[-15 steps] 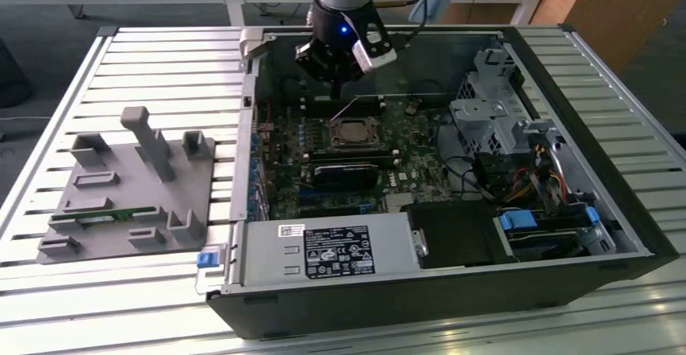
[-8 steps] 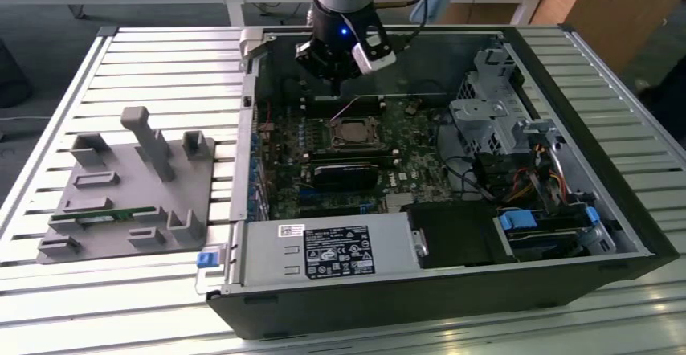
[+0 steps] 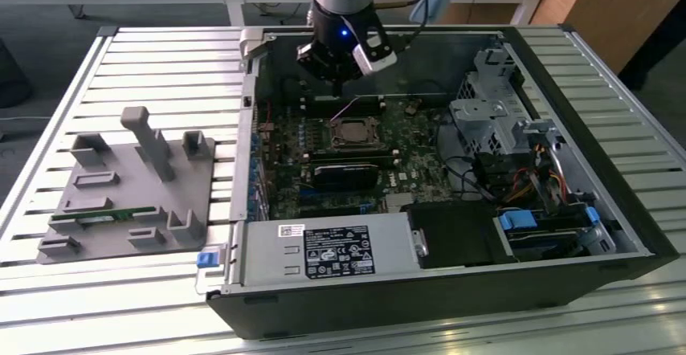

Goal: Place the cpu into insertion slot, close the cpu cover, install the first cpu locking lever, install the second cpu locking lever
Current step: 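Install the first cpu locking lever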

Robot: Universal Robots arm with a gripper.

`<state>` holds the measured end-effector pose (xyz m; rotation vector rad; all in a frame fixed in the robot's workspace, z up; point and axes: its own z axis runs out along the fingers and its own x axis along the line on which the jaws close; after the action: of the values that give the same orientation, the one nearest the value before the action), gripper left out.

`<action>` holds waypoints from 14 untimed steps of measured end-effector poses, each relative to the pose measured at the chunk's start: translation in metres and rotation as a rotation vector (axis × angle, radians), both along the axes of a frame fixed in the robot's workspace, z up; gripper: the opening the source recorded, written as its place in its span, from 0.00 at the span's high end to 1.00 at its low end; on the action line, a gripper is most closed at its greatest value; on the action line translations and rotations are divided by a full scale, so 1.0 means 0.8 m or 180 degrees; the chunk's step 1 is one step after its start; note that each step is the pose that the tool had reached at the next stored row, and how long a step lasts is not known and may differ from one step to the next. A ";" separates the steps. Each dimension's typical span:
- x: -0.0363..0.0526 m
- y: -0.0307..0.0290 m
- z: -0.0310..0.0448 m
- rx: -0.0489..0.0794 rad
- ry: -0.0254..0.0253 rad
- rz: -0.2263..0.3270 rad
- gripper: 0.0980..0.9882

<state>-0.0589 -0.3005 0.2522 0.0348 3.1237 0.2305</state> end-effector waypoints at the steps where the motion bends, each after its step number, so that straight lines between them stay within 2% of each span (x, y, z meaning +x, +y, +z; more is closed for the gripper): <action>1: 0.000 0.0000 -0.0013 0.0000 0.0000 0.0000 0.99; 6: 0.001 0.0000 -0.0065 0.0000 0.0000 0.0000 0.99; 14: 0.008 0.0000 -0.0110 0.0000 0.0000 0.0000 0.99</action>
<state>-0.0521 -0.3005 0.2433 0.0350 3.1237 0.2305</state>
